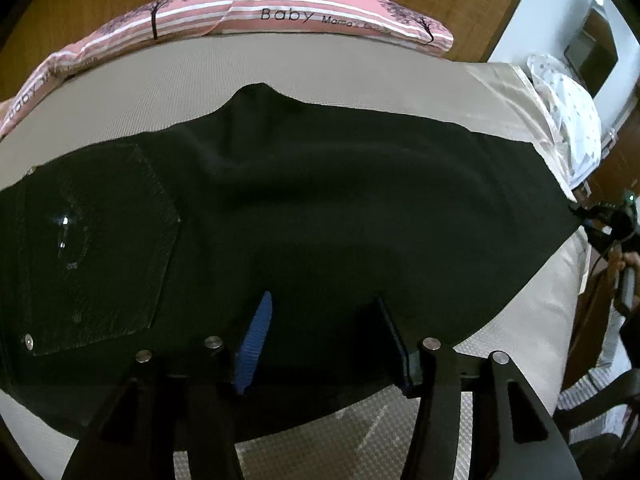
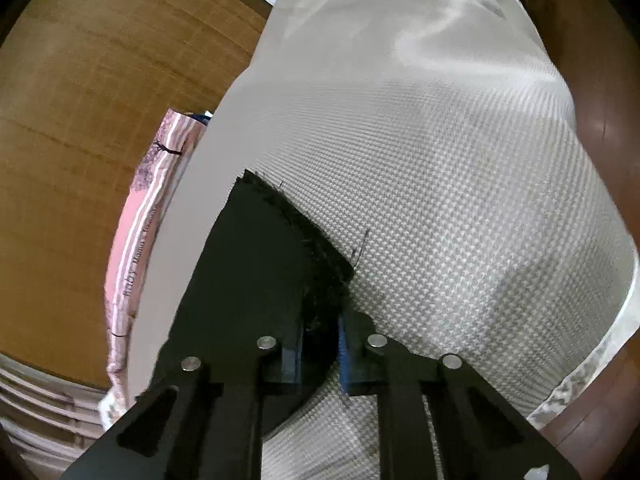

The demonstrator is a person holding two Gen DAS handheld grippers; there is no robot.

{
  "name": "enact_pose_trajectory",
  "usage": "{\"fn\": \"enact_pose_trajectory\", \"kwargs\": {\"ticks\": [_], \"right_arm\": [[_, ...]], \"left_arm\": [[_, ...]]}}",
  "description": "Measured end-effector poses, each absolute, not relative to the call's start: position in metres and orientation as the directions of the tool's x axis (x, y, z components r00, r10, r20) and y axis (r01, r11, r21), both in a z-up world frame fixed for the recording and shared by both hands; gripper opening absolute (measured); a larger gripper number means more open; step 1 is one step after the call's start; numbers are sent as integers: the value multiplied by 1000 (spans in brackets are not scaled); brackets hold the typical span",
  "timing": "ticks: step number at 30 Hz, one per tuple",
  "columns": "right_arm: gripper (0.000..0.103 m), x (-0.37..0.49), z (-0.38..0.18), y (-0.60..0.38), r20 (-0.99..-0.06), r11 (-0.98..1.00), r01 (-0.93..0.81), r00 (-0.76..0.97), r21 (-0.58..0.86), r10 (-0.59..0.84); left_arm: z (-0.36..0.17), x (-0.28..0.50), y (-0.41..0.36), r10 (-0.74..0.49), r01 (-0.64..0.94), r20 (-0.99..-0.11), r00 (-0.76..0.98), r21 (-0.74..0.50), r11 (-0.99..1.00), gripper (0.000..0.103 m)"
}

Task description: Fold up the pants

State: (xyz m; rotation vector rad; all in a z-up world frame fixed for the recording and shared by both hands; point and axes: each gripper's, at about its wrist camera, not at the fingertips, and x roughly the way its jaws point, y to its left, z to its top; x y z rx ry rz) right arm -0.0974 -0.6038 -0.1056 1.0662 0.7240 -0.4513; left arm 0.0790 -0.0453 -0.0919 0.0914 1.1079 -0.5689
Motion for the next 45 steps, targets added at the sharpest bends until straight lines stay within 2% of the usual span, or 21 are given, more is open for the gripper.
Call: {"fn": "enact_pose_trajectory", "kwargs": {"ticks": [8, 13, 18, 27, 32, 42, 45], "right_arm": [[10, -74, -79, -577, -682, 470, 575, 727, 669, 80], [10, -33, -61, -531, -670, 549, 495, 723, 673, 169], [10, 17, -50, -469, -649, 614, 381, 701, 691, 295], [10, 84, -62, -341, -644, 674, 198, 567, 712, 513], [10, 94, -81, -278, -677, 711, 121, 450, 692, 583], [11, 76, -111, -227, -799, 828, 6, 267, 561, 539], [17, 72, -108, -222, -812, 848, -32, 269, 529, 518]], "left_arm": [[-94, 76, -51, -392, 502, -857, 336, -189, 844, 66], [-93, 80, -47, -424, 486, -846, 323, -236, 842, 67], [-86, 86, -34, -418, 404, -831, 366, -263, 876, 67], [-74, 88, 1, -439, 338, -807, 395, -317, 886, 67], [-71, 91, 19, -452, 304, -797, 400, -350, 886, 67], [-61, 98, 30, -514, 285, -767, 384, -431, 856, 67], [-58, 97, 25, -536, 302, -764, 359, -449, 841, 67]]}}
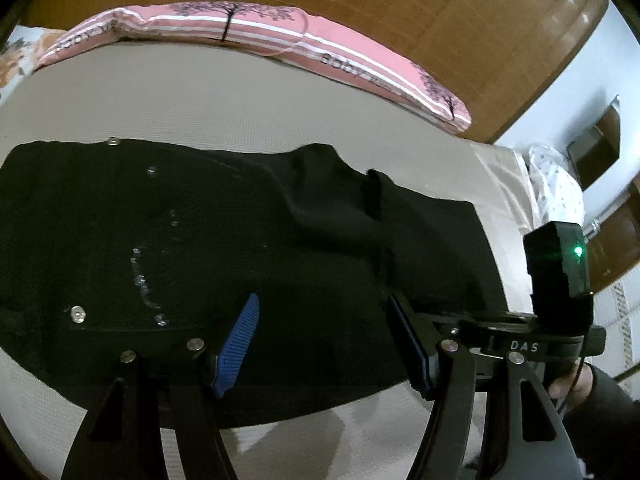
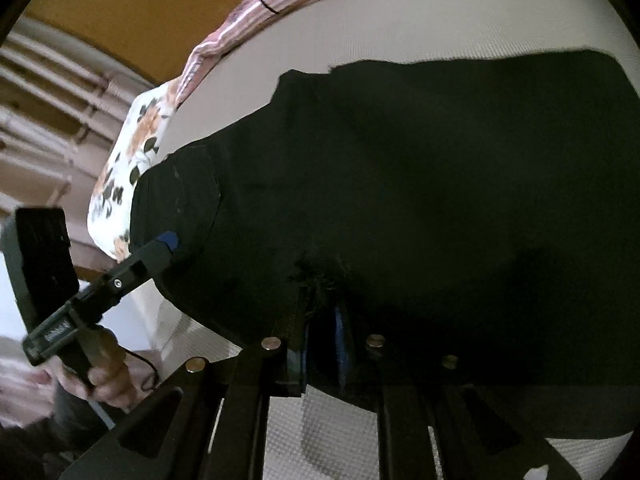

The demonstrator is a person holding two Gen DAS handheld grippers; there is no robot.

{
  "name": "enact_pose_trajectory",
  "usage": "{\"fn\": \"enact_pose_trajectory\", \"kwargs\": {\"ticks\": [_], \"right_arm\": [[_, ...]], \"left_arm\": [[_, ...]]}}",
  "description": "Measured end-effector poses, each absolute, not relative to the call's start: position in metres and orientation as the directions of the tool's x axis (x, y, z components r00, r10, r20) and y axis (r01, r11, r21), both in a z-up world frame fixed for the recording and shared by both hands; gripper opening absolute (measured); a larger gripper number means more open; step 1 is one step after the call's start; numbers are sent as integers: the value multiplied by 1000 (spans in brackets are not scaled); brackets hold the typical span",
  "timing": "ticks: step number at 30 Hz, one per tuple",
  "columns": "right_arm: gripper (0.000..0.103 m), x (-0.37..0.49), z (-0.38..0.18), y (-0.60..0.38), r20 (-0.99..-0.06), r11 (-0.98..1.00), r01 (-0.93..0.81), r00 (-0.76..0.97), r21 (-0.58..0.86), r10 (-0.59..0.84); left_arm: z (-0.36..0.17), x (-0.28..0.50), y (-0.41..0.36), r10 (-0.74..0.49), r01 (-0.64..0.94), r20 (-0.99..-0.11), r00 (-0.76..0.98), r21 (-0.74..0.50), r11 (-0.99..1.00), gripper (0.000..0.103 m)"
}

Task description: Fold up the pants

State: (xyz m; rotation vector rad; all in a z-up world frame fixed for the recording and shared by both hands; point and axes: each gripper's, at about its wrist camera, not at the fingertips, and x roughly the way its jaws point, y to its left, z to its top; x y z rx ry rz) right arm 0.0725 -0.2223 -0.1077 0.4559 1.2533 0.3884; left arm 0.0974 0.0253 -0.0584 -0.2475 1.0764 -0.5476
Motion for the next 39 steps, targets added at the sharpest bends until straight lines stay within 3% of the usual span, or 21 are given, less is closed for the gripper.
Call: {"fn": "enact_pose_trajectory", "kwargs": {"ticks": [2, 4, 11, 18, 22, 31, 33, 35, 39], "right_arm": [[31, 71, -105, -224, -798, 834, -29, 274, 551, 537], [38, 68, -101, -228, -792, 830, -13, 290, 557, 536], [45, 49, -75, -278, -755, 817, 95, 455, 569, 473], [46, 42, -58, -315, -733, 816, 172, 567, 552, 376], [46, 39, -56, -329, -716, 799, 191, 593, 570, 369], [46, 39, -60, -345, -694, 751, 234, 612, 618, 380], [46, 41, -63, -346, -697, 747, 240, 605, 620, 385], [46, 41, -66, -346, -701, 743, 246, 598, 623, 390], [46, 42, -71, -348, -725, 751, 272, 580, 601, 371]], "left_arm": [[-59, 98, 21, -554, 308, -762, 334, -468, 829, 67], [-60, 99, 16, -579, 299, -759, 299, -501, 812, 67], [-70, 98, -6, -689, 255, -712, 133, -647, 718, 66], [-84, 105, -23, -745, 140, -667, 19, -736, 663, 62], [-98, 111, -29, -752, 66, -659, -24, -751, 657, 45], [-116, 113, -47, -769, -23, -637, -59, -769, 638, 44], [-114, 114, -53, -764, -6, -642, -56, -765, 644, 36], [-114, 115, -58, -758, 9, -651, -51, -759, 651, 14], [-101, 110, -69, -704, 87, -711, -3, -701, 708, 7]]}}
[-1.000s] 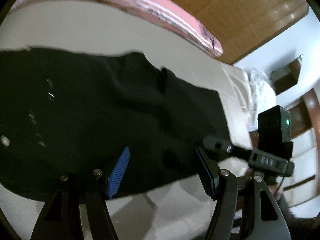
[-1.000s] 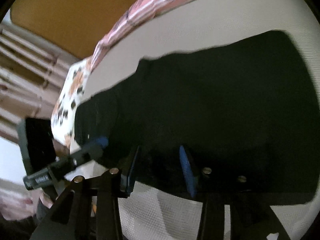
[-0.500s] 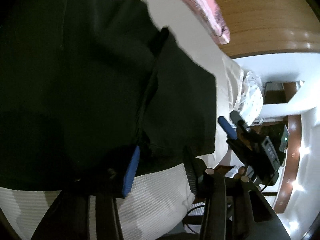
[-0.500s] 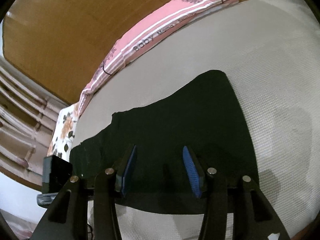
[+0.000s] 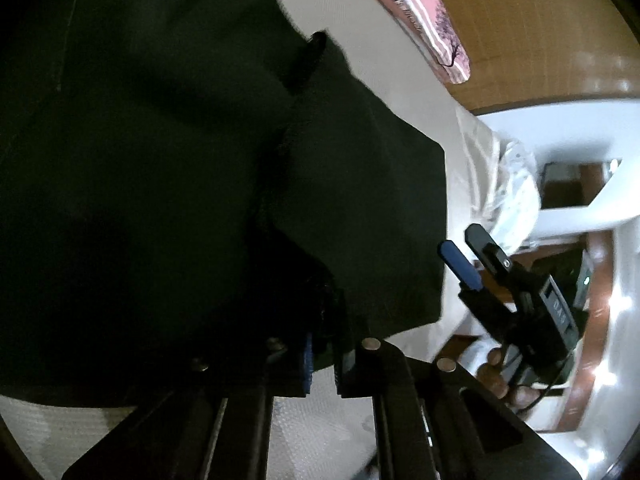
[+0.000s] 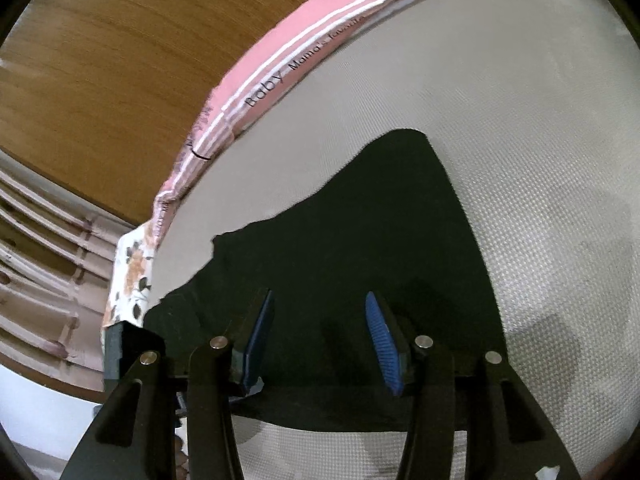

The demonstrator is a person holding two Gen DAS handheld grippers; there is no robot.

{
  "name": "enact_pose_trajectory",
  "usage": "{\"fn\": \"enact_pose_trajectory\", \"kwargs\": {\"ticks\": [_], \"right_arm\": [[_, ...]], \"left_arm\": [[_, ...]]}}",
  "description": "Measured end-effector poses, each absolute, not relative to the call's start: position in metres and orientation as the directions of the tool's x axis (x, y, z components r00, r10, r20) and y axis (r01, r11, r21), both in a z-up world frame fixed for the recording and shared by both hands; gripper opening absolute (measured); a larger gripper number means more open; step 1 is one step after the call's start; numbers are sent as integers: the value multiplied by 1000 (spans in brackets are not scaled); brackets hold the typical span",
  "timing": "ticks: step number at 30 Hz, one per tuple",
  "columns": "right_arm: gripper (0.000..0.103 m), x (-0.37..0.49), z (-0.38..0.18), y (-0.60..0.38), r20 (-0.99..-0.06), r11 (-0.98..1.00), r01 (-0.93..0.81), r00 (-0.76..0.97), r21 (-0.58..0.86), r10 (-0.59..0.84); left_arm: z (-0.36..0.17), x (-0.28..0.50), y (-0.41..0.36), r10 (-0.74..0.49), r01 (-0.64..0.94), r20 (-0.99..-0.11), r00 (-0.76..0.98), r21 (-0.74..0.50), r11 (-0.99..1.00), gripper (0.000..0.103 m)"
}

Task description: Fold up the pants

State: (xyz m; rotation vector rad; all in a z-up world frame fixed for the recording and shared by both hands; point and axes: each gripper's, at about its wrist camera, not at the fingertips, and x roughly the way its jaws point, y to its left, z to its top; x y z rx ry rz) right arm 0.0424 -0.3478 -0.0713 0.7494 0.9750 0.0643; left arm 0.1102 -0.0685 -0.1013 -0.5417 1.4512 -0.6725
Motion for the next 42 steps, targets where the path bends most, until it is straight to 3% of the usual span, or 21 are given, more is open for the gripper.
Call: {"fn": "enact_pose_trajectory", "kwargs": {"ticks": [4, 8, 14, 21, 29, 42], "right_arm": [[46, 44, -76, -346, -765, 780, 299, 555, 550, 327], [46, 44, -80, -348, -766, 770, 311, 550, 557, 333], [46, 46, -87, -343, -783, 779, 311, 521, 545, 340], [46, 48, -91, -336, -813, 815, 300, 489, 496, 315], [50, 50, -89, -329, -829, 850, 272, 481, 451, 285], [51, 51, -87, -314, -857, 912, 224, 471, 345, 208]], "left_arm": [[-77, 102, -70, -678, 195, -731, 76, -656, 729, 7], [-68, 98, -54, -655, 207, -748, 107, -627, 751, 7], [-98, 97, -44, -601, 146, -797, 64, -588, 796, 7], [-95, 93, -48, -553, 212, -829, 85, -527, 823, 8], [-84, 88, -50, -487, 281, -860, 153, -434, 856, 25], [-62, 85, 20, -367, 177, -863, 347, -324, 929, 34]]}}
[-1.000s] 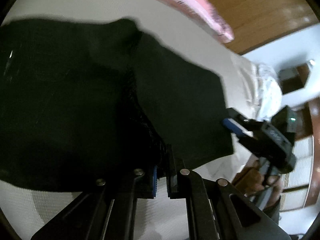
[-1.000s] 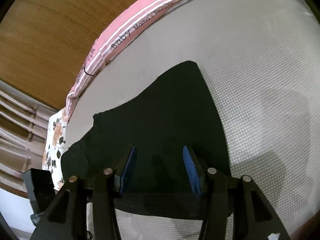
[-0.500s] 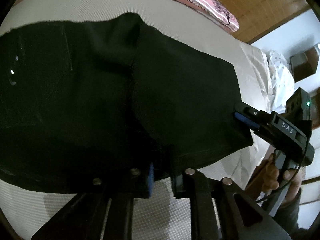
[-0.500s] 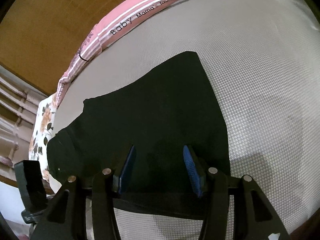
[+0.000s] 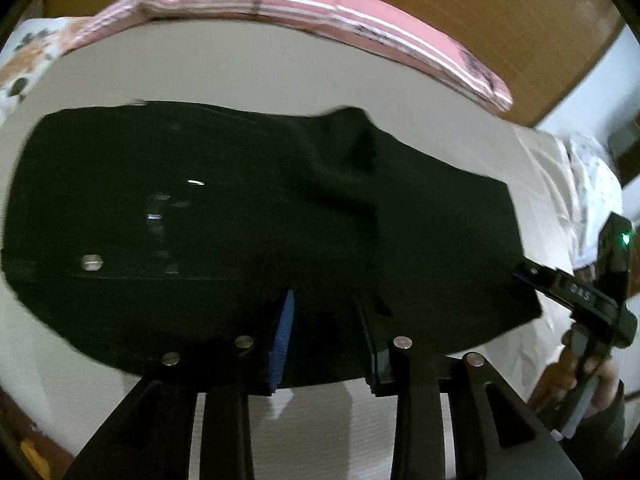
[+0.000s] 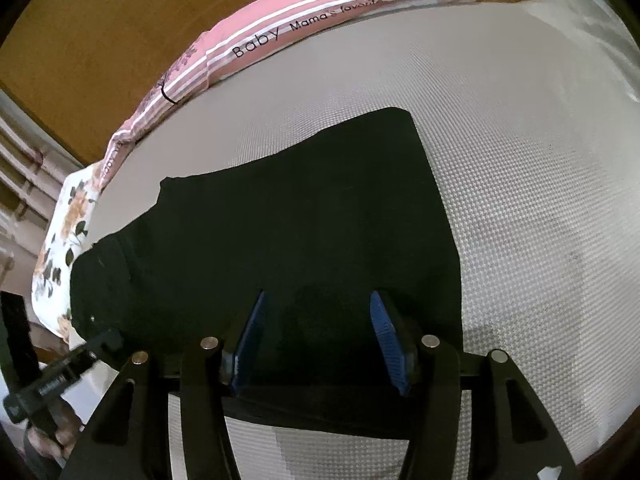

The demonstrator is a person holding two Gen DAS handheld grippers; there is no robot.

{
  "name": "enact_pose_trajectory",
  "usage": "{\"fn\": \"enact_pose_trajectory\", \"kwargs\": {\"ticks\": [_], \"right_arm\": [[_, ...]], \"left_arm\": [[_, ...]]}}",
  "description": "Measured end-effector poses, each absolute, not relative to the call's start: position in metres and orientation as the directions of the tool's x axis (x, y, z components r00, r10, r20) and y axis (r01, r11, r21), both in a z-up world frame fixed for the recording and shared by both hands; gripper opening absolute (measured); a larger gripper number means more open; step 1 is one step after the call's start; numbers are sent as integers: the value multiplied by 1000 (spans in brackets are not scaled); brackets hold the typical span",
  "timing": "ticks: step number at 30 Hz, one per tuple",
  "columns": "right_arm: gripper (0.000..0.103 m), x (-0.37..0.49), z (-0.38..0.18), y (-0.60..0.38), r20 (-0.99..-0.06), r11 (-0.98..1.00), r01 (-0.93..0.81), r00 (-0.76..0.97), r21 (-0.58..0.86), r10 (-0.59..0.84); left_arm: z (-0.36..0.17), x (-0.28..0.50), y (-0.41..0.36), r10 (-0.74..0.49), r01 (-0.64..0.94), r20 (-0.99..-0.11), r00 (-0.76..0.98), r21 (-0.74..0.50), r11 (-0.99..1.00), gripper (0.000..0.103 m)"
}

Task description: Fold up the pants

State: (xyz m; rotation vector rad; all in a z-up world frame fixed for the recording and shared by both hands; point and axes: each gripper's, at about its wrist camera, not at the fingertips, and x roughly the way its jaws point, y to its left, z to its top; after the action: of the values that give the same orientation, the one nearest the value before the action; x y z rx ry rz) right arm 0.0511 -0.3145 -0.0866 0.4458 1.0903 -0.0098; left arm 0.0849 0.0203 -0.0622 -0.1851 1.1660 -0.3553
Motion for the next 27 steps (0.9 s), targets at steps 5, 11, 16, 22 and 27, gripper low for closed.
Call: {"fn": "enact_pose_trajectory", "kwargs": {"ticks": [5, 11, 16, 22, 27], "right_arm": [[53, 52, -86, -309, -864, 929, 207, 470, 308, 182], [53, 50, -88, -303, -871, 946, 195, 470, 260, 142], [54, 50, -87, -296, -880, 960, 192, 466, 204, 94], [55, 57, -85, -288, -885, 963, 197, 459, 182, 74], [55, 76, -87, -272, -893, 971, 178, 446, 162, 67]], "left_arm": [[-61, 78, 66, -316, 84, -864, 392, -309, 948, 38], [-59, 66, 118, -254, -32, -859, 445, -298, 954, 47], [-63, 57, 151, -223, -112, -859, 461, -305, 946, 48], [-63, 51, 183, -191, -190, -854, 484, -315, 930, 48], [-72, 50, 198, -181, -254, -855, 487, -336, 907, 48]]}}
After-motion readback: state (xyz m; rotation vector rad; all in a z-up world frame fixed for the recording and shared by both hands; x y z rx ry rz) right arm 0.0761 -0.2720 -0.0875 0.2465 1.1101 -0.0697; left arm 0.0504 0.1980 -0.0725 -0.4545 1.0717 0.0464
